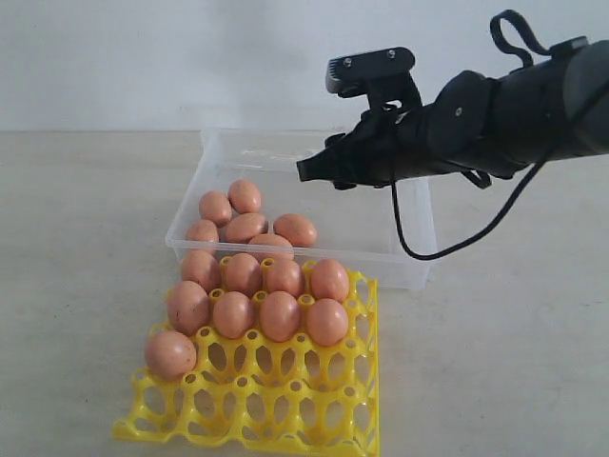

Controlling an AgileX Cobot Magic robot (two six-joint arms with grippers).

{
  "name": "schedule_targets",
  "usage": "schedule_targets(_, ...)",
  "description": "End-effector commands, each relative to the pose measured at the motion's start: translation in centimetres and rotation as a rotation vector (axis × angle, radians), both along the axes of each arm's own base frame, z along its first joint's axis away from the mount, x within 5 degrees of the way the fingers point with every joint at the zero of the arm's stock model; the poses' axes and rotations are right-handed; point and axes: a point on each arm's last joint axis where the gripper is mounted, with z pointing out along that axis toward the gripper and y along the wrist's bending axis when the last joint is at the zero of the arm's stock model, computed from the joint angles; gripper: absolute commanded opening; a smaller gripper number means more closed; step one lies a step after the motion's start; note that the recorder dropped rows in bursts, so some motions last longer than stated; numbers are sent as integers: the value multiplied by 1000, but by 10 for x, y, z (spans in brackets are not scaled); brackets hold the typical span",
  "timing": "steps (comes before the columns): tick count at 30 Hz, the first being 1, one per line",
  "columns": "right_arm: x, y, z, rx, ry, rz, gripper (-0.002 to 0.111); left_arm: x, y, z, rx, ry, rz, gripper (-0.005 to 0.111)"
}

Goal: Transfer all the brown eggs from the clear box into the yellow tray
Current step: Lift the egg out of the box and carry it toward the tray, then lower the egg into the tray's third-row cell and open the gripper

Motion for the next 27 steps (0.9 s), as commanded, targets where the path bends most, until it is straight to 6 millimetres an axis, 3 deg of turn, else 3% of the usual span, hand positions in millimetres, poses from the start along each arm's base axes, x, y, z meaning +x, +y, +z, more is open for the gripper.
schedule_targets(1,-15,-10,17,-6,-67,-1,0,0,-1,-1,-3,0,-9,22)
schedule_targets(6,-15,-6,43,95,-222,-73,0,0,-1,-1,-3,0,-9,22)
schedule_targets(10,-25,22,62,350,-349,-75,0,0,-1,-1,-3,0,-9,22)
schedule_targets(13,-37,41,68,447,-350,120,0,0,-1,-1,-3,0,-9,22)
schedule_targets(18,-87,73,77,723,-118,715,0,0,-1,-1,-3,0,-9,22)
schedule_targets(21,-109,84,85,807,-68,845,0,0,-1,-1,-3,0,-9,22)
schedule_targets(25,-124,94,74,822,-74,801,0,0,-1,-1,-3,0,-9,22)
schedule_targets(27,-125,79,47,855,-62,613,0,0,-1,-1,-3,0,-9,22)
